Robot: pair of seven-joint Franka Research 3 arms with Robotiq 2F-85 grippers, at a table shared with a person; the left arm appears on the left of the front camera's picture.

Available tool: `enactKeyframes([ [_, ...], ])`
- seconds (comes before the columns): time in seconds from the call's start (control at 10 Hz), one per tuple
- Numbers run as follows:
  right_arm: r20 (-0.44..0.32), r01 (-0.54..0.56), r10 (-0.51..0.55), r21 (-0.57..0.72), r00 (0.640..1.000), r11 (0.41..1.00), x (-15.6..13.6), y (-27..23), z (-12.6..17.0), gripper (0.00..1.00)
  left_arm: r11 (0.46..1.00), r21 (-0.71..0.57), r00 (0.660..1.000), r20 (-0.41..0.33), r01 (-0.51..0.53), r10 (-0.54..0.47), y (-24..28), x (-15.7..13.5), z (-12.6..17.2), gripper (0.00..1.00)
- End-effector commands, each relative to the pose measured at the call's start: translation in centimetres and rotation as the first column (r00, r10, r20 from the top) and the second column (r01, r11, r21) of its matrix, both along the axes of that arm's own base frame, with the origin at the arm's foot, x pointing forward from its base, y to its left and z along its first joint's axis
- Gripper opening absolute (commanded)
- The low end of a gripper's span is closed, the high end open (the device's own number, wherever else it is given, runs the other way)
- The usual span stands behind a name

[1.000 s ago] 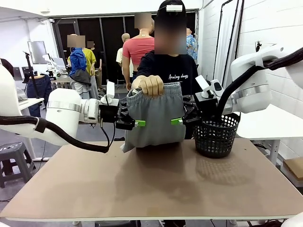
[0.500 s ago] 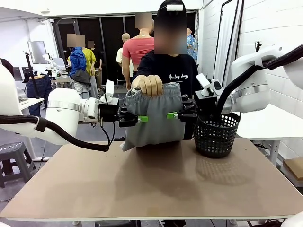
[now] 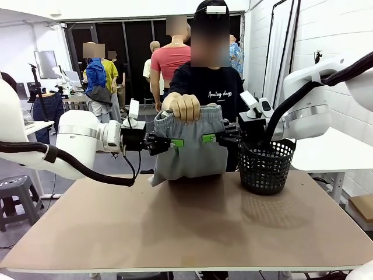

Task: Fold the training pants.
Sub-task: Grab both ends of the Training pants handed by a person, then release the ends of the Training pants and then grab the overlapped ends.

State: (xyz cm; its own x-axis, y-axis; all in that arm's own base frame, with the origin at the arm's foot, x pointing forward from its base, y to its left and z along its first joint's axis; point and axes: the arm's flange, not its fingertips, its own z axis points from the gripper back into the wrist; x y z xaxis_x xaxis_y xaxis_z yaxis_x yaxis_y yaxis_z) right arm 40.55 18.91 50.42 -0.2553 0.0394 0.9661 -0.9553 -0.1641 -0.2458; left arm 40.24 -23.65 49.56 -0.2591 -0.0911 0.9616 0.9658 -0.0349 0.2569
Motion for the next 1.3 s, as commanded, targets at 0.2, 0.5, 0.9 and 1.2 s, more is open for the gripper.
enactKeyframes([
  [0.2, -0.083, 0.005, -0.005, -0.006, 0.997, 1.0, 0.9, 0.7, 0.3, 0.0, 0.999, -0.034, 0.999, -0.042, 0.026, -0.028, 0.0, 0.3, 0.9, 0.0],
  [0.5, -0.071, 0.005, -0.006, -0.01, 0.997, 1.0, 0.5, 0.1, -0.2, 0.0, 1.0, -0.009, 1.0, -0.029, 0.006, -0.006, 0.2, 0.1, 0.0, 0.0],
  [0.9, -0.071, 0.005, -0.006, -0.01, 0.997, 1.0, 0.5, 0.1, -0.2, 0.0, 1.0, -0.009, 1.0, -0.029, 0.006, -0.006, 0.2, 0.1, 0.0, 0.0],
  [1.2, -0.071, 0.005, -0.006, -0.01, 0.997, 1.0, 0.5, 0.1, -0.2, 0.0, 1.0, -0.009, 1.0, -0.029, 0.006, -0.006, 0.2, 0.1, 0.0, 0.0],
])
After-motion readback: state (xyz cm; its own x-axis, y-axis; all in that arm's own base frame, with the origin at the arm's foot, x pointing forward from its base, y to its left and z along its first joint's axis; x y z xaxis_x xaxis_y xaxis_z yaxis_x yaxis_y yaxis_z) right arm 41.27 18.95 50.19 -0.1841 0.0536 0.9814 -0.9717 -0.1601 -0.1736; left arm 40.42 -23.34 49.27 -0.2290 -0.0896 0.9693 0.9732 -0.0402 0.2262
